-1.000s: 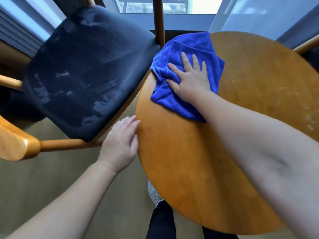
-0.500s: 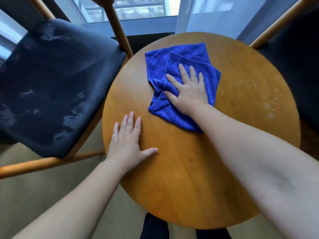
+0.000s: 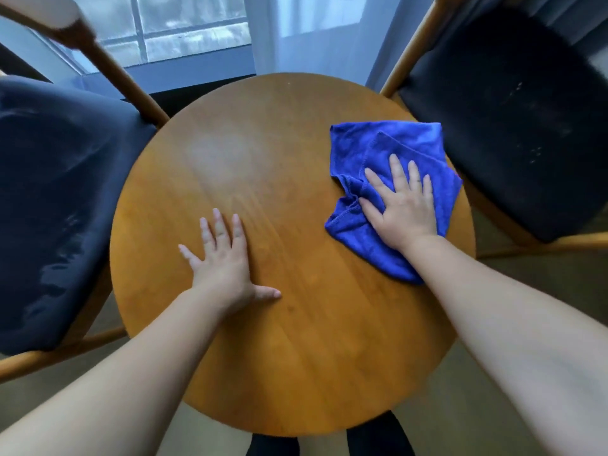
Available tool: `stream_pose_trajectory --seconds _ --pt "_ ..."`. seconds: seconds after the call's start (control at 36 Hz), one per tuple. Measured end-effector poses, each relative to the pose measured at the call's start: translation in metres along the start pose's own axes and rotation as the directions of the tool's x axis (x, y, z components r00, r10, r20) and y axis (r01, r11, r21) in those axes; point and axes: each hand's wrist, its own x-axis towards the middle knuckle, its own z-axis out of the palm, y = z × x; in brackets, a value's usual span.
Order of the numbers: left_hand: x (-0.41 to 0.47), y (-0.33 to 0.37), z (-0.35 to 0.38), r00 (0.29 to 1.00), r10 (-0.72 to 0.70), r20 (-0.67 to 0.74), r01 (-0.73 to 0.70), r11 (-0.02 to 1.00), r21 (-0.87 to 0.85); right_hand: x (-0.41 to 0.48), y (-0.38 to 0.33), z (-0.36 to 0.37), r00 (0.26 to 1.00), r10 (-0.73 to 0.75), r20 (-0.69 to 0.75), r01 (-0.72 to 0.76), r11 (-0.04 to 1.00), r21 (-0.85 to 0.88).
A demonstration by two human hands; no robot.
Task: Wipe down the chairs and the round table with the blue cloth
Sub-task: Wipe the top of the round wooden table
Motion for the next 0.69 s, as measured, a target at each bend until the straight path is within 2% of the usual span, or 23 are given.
stream_pose_trajectory --seconds 0.17,0.31,0.53,0.69 --pt "0.005 0.012 -0.011 0.991 -0.063 0.12 0.063 0.998 0.008 -0.02 0.074 -0.001 0.983 0.178 -0.033 -0.178 0.984 0.015" --pt "0.005 0.013 -0.015 0.974 -0.079 0.211 0.079 0.997 0.009 -0.021 0.091 -0.003 0.928 0.373 -0.014 -0.368 0.92 0.132" --pt "0.005 0.019 -0.024 0.949 -0.129 0.287 0.125 0.992 0.031 -0.009 0.083 -0.004 0.93 0.358 -0.086 -0.348 0.931 0.113" --pt "0.006 0.021 -0.028 0.933 -0.154 0.326 0.147 0.988 0.046 0.037 0.068 -0.013 0.929 0.349 -0.121 -0.342 0.937 0.069"
